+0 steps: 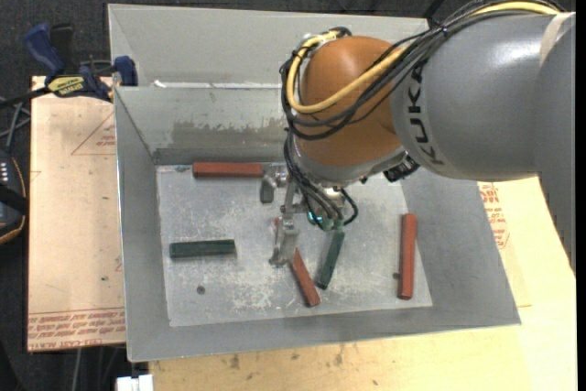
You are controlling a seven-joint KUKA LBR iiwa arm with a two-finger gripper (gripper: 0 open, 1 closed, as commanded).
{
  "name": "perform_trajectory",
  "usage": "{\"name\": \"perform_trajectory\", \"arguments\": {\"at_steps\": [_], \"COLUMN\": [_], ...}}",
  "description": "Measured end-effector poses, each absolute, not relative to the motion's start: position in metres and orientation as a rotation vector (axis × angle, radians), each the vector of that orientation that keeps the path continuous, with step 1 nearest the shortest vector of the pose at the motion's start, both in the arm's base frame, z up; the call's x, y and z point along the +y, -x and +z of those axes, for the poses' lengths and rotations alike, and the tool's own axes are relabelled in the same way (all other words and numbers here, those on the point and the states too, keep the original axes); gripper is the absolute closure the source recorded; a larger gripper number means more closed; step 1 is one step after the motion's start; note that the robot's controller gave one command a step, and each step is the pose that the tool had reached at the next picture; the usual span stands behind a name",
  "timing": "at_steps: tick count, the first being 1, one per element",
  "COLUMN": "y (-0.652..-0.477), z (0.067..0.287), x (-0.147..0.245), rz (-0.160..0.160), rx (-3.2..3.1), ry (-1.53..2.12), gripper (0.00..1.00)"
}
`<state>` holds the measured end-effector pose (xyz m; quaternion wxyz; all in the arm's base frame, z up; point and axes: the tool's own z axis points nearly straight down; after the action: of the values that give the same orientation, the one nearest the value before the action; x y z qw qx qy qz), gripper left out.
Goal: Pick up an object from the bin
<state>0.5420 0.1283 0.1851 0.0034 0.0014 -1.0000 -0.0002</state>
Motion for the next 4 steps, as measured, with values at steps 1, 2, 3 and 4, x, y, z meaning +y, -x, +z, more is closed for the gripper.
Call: {"name": "perform_trajectory", "arguments": {"at_steps": [1, 2, 3, 4], "y": [-0.544, -0.547, -0.548, -0.599], "z": [0.188, 0.152, 0.103, 0.071], "x": [0.128, 0.152, 0.162, 0.217], "rz": [-0.002, -0.002, -0.003, -0.002], "rx": [-3.142, -3.150, -3.141, -3.115], "ry": [-0.001, -0.074, 0.074, -0.443], "gripper": [0.00, 0.00, 0.00, 1.00]}}
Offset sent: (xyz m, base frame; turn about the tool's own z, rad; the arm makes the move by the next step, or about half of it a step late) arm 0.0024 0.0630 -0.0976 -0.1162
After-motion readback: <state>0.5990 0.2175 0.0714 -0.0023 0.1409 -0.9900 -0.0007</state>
